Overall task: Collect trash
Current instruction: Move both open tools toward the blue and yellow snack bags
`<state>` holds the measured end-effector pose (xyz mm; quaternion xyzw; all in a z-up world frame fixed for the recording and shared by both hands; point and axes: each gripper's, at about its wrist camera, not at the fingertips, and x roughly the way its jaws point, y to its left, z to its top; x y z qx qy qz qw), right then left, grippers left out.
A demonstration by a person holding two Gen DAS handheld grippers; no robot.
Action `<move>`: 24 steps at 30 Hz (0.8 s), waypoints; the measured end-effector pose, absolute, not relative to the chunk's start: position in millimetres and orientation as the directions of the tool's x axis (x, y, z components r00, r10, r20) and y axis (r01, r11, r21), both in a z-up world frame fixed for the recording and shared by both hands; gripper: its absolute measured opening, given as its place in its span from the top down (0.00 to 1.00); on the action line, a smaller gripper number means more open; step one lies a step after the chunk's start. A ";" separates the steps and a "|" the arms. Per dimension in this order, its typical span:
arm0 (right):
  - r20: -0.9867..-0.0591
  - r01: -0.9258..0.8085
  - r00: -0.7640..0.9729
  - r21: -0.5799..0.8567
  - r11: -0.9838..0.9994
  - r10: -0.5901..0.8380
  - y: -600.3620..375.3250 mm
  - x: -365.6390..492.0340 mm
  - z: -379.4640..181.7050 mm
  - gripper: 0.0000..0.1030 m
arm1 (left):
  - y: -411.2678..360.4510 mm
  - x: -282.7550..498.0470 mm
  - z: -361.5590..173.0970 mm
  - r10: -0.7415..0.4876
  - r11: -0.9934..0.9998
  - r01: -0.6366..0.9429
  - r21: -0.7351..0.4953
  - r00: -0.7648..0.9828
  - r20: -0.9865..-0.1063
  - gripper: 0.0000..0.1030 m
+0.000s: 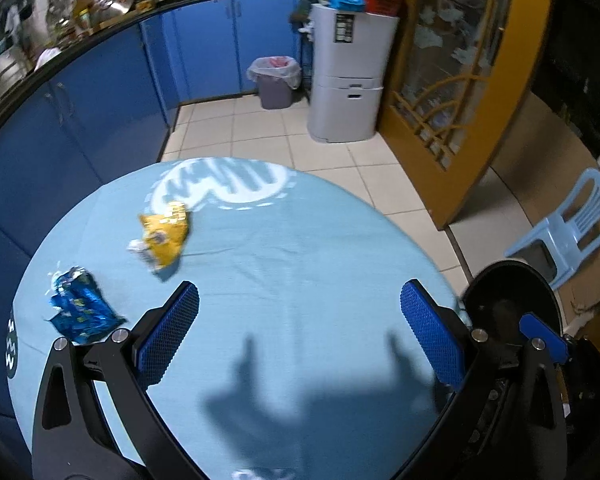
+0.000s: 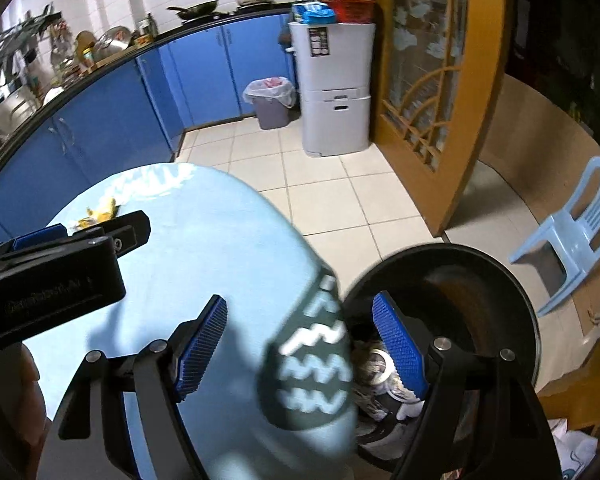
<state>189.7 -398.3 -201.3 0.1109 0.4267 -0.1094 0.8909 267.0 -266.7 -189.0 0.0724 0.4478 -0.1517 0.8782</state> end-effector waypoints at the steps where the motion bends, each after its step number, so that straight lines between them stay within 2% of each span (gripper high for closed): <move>1: -0.784 0.277 0.613 0.100 0.956 -0.096 -391.6 193.8 -200.0 0.29 | -258.4 269.7 -188.8 -0.197 0.948 0.319 -0.013 0.554 -0.809 0.03; 24: -0.789 0.092 0.615 0.061 0.994 -0.008 -292.3 261.7 -194.3 0.29 | -128.8 305.0 -206.4 -0.077 0.995 0.101 -0.024 0.559 -0.825 0.03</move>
